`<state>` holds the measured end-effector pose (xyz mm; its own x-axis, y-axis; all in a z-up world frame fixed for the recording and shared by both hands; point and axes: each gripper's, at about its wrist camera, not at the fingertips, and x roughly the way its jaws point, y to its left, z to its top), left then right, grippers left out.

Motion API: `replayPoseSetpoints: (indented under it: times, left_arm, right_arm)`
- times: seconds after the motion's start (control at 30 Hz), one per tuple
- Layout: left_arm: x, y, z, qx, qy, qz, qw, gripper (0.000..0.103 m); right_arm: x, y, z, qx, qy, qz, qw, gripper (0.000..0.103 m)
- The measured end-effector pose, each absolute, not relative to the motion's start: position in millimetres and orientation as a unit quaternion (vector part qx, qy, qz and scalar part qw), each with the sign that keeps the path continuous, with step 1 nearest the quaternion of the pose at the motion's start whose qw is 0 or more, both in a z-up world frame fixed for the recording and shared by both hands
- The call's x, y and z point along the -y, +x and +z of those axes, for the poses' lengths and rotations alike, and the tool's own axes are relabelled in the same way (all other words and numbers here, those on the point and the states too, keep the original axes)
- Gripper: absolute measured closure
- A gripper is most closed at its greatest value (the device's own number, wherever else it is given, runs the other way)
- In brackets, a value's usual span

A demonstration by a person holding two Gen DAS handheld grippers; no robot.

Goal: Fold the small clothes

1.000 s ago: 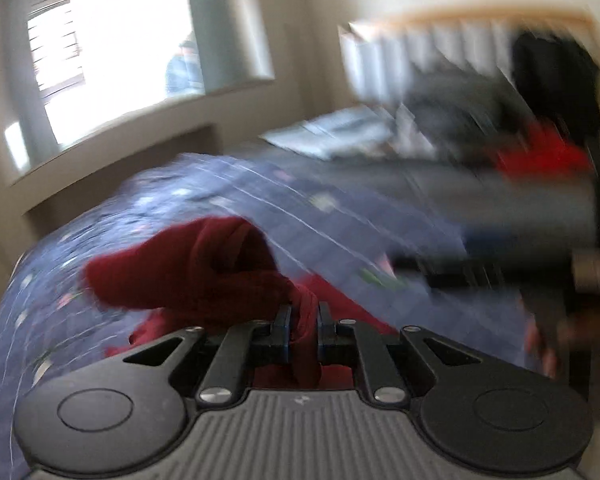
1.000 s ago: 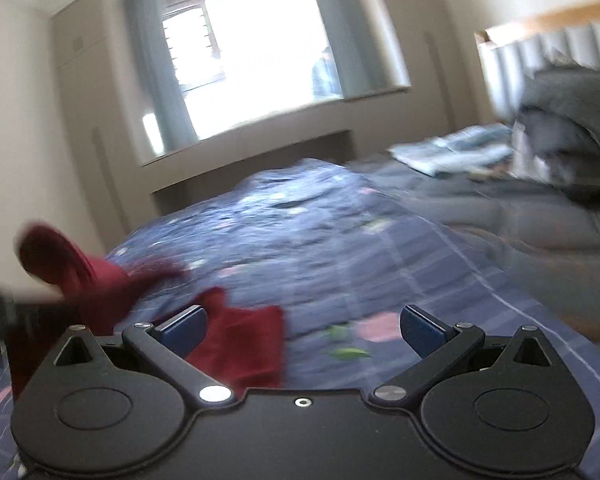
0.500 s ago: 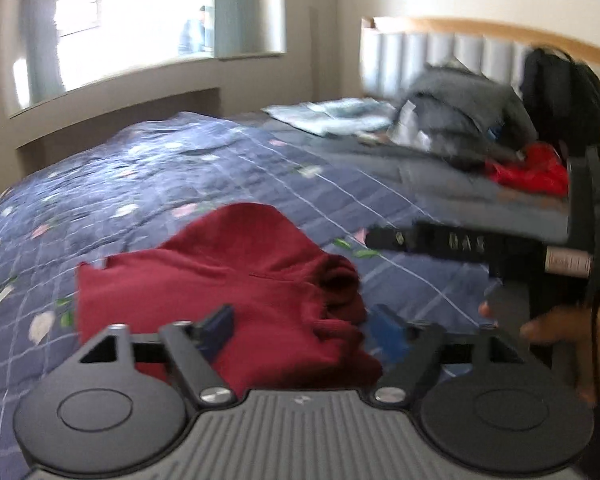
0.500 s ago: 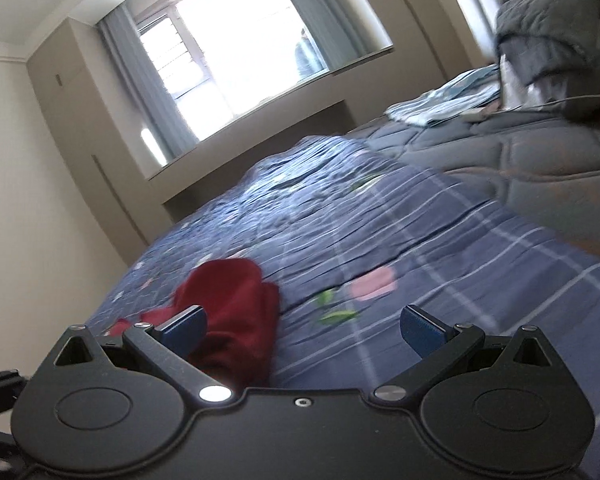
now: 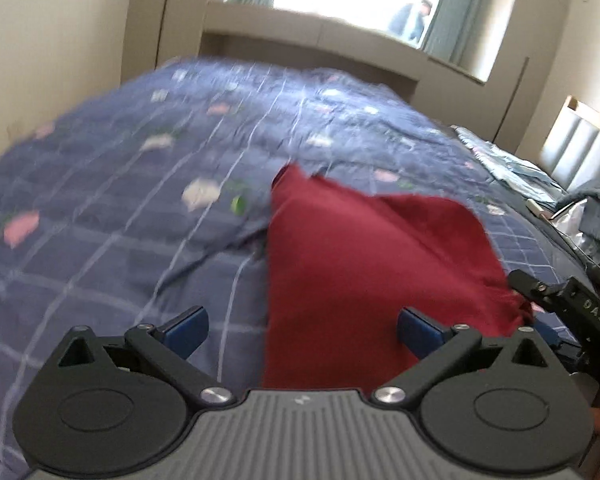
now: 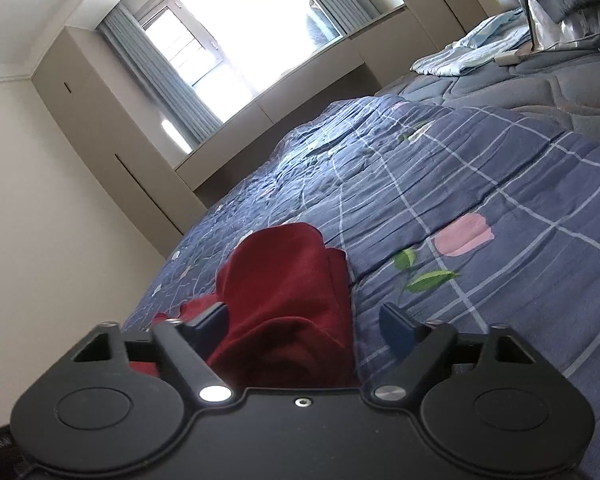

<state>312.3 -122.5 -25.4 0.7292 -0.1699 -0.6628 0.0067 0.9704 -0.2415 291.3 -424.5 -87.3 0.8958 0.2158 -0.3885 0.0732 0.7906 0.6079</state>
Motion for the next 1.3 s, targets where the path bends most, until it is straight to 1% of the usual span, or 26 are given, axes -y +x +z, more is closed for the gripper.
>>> replayPoseSetpoints:
  times: [0.03,0.1,0.13,0.2,0.23,0.27,0.3,0.37,0.47,0.53,0.57,0.6,0.63,0.7,0.73,0.77,0.8,0.83,0.9,0.97,1.03,1.2,1.3]
  left_arm:
    - [119,313,-30,-0.375,-0.118,-0.047,0.918,0.001]
    - [115,310,-39,-0.386,-0.133,-0.049,0.911,0.001]
    - [113,309,-42,-0.389,-0.142,-0.051,0.909,0.001]
    - [110,307,-48,-0.393,-0.155,-0.051,0.905,0.001]
    - [108,308,-49,-0.396,-0.159,-0.05,0.903,0.001]
    - [107,307,-50,-0.399,-0.163,-0.049,0.901,0.001]
    - [107,306,-50,-0.401,-0.165,-0.05,0.9,0.001]
    - [106,306,-48,-0.401,-0.162,-0.05,0.9,0.001]
    - [108,304,-45,-0.399,-0.147,-0.051,0.904,0.001]
    - [108,304,-48,-0.404,-0.138,-0.048,0.903,0.001]
    - [108,305,-50,-0.41,-0.136,-0.047,0.901,0.001]
    - [107,306,-51,-0.415,-0.14,-0.046,0.898,0.001]
    - [106,305,-51,-0.414,-0.146,-0.046,0.897,0.001]
    - [103,304,-47,-0.412,-0.156,-0.047,0.897,0.001]
    - [102,303,-45,-0.408,-0.161,-0.046,0.898,0.001]
    - [100,303,-42,-0.402,-0.166,-0.043,0.899,0.001]
    - [98,303,-38,-0.391,-0.174,-0.041,0.903,0.001]
    - [97,304,-34,-0.381,-0.18,-0.041,0.906,0.0]
    - [96,308,-27,-0.359,-0.191,-0.036,0.913,0.0]
    - [99,317,-23,-0.35,-0.193,-0.021,0.916,0.0]
    - [106,327,-23,-0.337,-0.182,-0.016,0.923,0.0]
    - [122,328,-38,-0.351,-0.138,-0.023,0.926,0.001]
    - [119,318,-52,-0.363,-0.132,-0.029,0.922,0.0]
  right_arm:
    - [423,290,-87,-0.224,0.321,0.038,0.919,0.029]
    - [424,289,-88,-0.221,0.322,0.038,0.92,0.043]
    - [424,288,-88,-0.22,0.323,0.038,0.92,0.047]
    - [425,287,-89,-0.222,0.327,0.041,0.918,0.069]
    - [425,287,-89,-0.224,0.326,0.041,0.917,0.074]
    - [425,285,-88,-0.224,0.325,0.04,0.918,0.082]
    - [425,283,-87,-0.222,0.323,0.041,0.919,0.085]
    - [424,275,-83,-0.216,0.319,0.036,0.922,0.087]
    - [420,265,-76,-0.208,0.295,0.022,0.932,0.087]
    - [417,268,-78,-0.221,0.279,0.02,0.934,0.086]
    - [416,271,-81,-0.231,0.273,0.016,0.934,0.082]
    - [416,272,-85,-0.234,0.274,0.013,0.933,0.073]
    - [416,271,-86,-0.235,0.274,0.009,0.933,0.067]
    - [416,266,-82,-0.218,0.266,-0.001,0.939,0.046]
    - [415,263,-79,-0.21,0.256,-0.003,0.944,0.039]
    - [413,260,-75,-0.2,0.243,-0.005,0.949,0.03]
    - [410,258,-71,-0.193,0.229,-0.005,0.954,0.023]
    - [405,256,-66,-0.187,0.216,-0.004,0.958,0.021]
    - [393,253,-56,-0.178,0.192,0.006,0.965,0.008]
    - [378,252,-48,-0.179,0.17,0.017,0.969,0.003]
    - [363,254,-46,-0.196,0.143,0.016,0.97,0.004]
    - [336,250,-68,-0.266,0.058,-0.041,0.961,0.005]
    - [341,234,-82,-0.279,0.053,-0.052,0.957,0.004]
